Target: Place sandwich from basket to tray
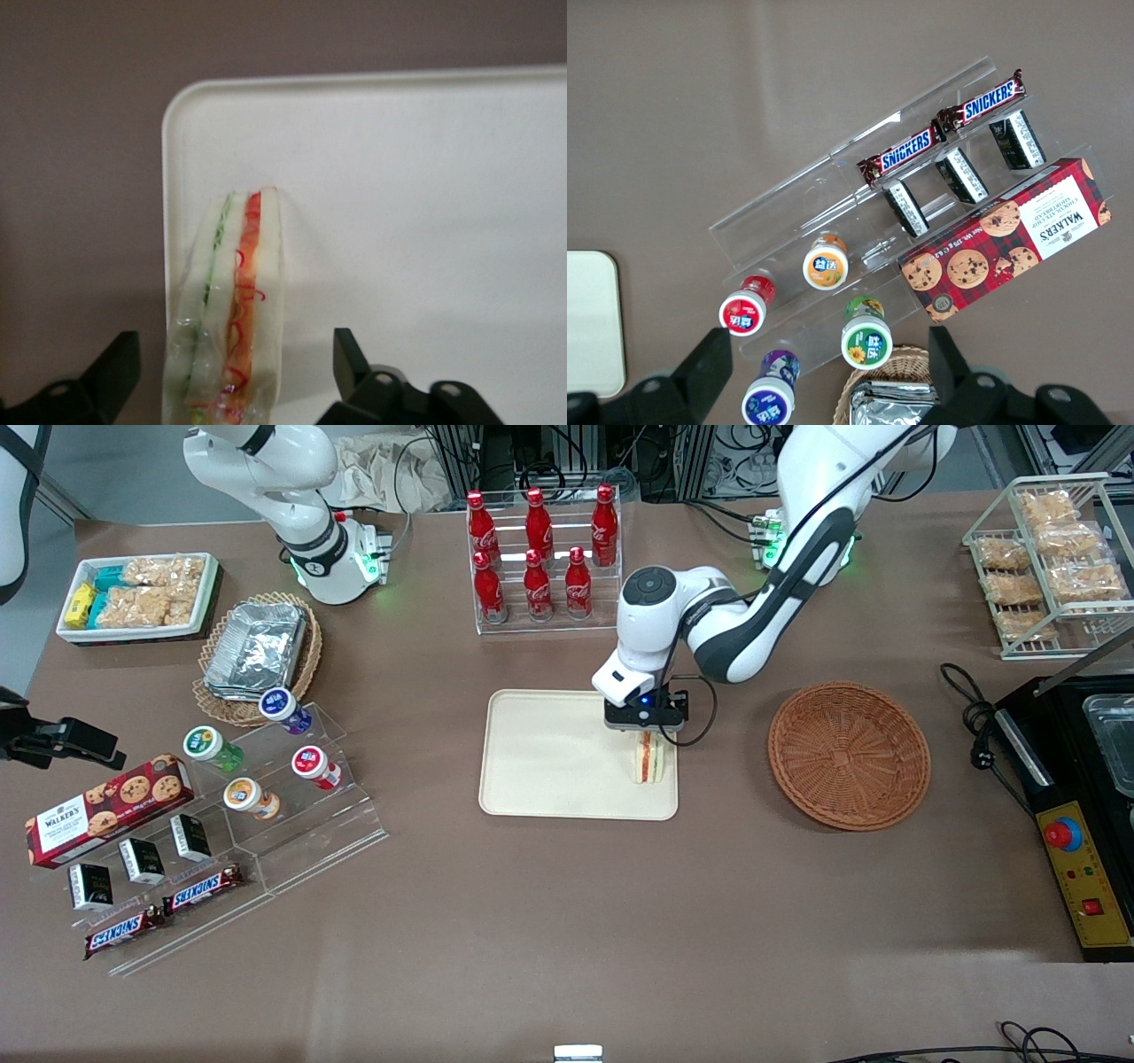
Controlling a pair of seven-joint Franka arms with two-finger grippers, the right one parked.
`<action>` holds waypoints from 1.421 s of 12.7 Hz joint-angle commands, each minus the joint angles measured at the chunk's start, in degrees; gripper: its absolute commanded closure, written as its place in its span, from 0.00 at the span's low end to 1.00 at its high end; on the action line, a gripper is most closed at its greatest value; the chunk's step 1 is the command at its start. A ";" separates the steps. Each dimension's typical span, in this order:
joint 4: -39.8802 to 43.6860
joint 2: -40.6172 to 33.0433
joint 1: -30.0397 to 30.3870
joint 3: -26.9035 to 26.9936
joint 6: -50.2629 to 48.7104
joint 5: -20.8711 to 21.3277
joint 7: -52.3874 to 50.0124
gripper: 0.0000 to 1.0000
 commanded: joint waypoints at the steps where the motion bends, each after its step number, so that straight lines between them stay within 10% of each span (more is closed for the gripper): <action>1: 5.72 -6.79 -0.11 -0.20 -10.27 -7.09 -0.34 0.00; 7: 23.21 -17.16 8.13 1.20 -36.03 -21.50 10.68 0.00; 11: 25.35 -25.07 6.15 18.65 -45.28 -30.04 34.92 0.00; 18: 25.95 -28.43 4.37 33.90 -53.99 -31.11 66.81 0.00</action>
